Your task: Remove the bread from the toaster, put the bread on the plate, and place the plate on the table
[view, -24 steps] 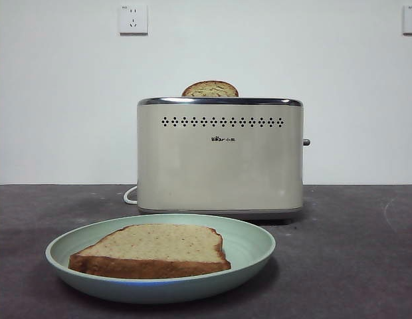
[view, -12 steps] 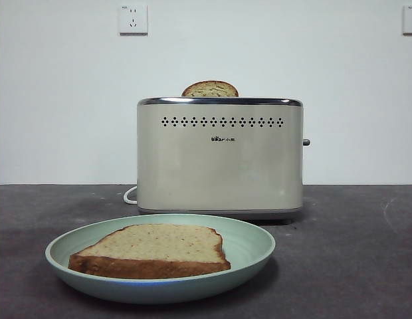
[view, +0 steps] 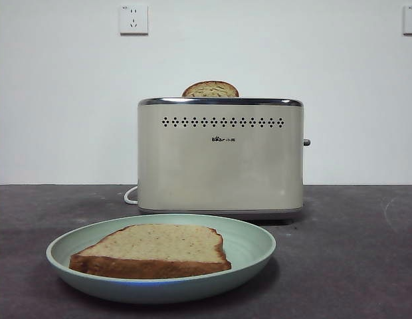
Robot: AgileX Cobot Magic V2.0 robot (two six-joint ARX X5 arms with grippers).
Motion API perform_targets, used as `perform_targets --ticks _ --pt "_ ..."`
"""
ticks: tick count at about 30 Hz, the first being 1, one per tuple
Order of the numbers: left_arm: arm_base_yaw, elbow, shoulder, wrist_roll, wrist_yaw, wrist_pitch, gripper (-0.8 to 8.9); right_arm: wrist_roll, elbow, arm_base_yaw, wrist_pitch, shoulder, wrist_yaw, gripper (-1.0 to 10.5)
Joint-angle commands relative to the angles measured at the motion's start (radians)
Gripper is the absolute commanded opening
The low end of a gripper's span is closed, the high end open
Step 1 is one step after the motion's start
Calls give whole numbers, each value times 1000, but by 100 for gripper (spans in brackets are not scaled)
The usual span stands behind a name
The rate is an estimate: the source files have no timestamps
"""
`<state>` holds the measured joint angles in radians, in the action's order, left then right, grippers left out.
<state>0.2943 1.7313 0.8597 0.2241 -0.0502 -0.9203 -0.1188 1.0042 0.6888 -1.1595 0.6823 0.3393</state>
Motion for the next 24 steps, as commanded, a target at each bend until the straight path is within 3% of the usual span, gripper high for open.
perform_targets --ticks 1,5,13,17,24 --pt "-105 -47 -34 121 -173 124 -4 4 -1 1 5 -3 -3 2" --pt "-188 -230 -119 155 -243 352 -4 4 -1 1 5 -3 -3 2" --pt "-285 -869 -371 139 -238 798 -4 4 -1 1 5 -3 -3 2" --pt "-310 -1139 -488 97 -221 916 -4 4 -1 1 5 -3 -3 2" --pt "-316 -1469 -671 3 -55 951 -4 4 -1 1 5 -3 -3 2"
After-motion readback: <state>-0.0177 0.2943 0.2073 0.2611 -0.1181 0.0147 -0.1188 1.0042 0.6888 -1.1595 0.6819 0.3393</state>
